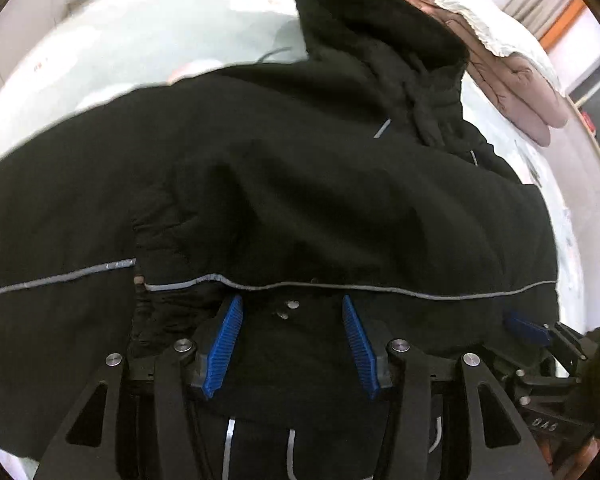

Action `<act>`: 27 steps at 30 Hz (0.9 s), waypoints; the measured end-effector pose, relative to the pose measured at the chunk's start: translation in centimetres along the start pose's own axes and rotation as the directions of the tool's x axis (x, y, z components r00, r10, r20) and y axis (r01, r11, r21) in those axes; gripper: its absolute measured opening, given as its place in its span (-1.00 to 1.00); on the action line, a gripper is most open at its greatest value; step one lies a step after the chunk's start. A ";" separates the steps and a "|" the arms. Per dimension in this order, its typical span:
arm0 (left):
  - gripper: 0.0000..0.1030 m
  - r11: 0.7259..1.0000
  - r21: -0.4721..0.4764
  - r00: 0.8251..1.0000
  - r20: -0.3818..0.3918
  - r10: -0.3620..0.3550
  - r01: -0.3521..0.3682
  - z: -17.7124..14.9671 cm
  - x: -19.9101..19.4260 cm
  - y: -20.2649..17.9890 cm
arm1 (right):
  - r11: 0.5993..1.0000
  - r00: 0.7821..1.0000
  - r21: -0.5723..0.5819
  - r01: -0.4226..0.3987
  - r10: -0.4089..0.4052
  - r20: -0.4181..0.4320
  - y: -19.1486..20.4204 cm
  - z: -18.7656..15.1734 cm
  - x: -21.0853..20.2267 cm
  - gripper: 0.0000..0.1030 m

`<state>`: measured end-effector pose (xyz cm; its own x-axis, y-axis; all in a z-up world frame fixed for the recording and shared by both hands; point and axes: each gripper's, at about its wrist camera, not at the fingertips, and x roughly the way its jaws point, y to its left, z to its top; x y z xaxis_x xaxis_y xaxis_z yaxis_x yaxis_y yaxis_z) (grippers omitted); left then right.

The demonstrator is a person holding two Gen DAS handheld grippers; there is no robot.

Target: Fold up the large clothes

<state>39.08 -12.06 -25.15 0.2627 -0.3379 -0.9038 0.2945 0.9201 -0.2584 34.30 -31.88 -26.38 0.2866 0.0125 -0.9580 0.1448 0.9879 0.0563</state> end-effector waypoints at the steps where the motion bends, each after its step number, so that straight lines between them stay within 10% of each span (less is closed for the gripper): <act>1: 0.05 0.999 0.026 1.000 -0.008 0.022 -0.022 0.0 -0.3 -0.6 | 1.000 1.000 -0.015 0.014 -0.014 0.014 0.4 -0.2 -0.2 0.48; 6: 0.05 0.997 -0.060 0.998 0.030 -0.052 0.054 -0.8 -4.2 1.3 | 1.000 1.000 -0.010 -0.001 0.001 0.007 0.3 -0.2 0.0 0.54; 11: 0.05 0.962 -0.269 0.992 0.104 0.068 -0.038 -3.9 -10.3 9.2 | 0.998 0.999 -0.036 0.047 -0.047 -0.004 1.2 -0.3 0.0 0.57; 21: 0.06 0.655 -0.749 0.957 0.108 0.269 -0.100 -14.4 -17.3 30.7 | 0.997 0.997 -0.014 0.077 -0.078 -0.016 1.8 0.4 0.5 0.64; 27: 0.06 0.569 -0.822 0.964 0.128 0.234 -0.029 -16.8 -15.7 35.0 | 0.995 0.995 -0.003 0.097 -0.097 -0.024 2.4 0.6 0.2 0.71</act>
<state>29.84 28.77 -25.70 0.4395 -0.1359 -0.8879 -0.5949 0.6966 -0.4010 35.33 -29.61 -26.29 0.2489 -0.0793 -0.9653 0.1692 0.9849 -0.0373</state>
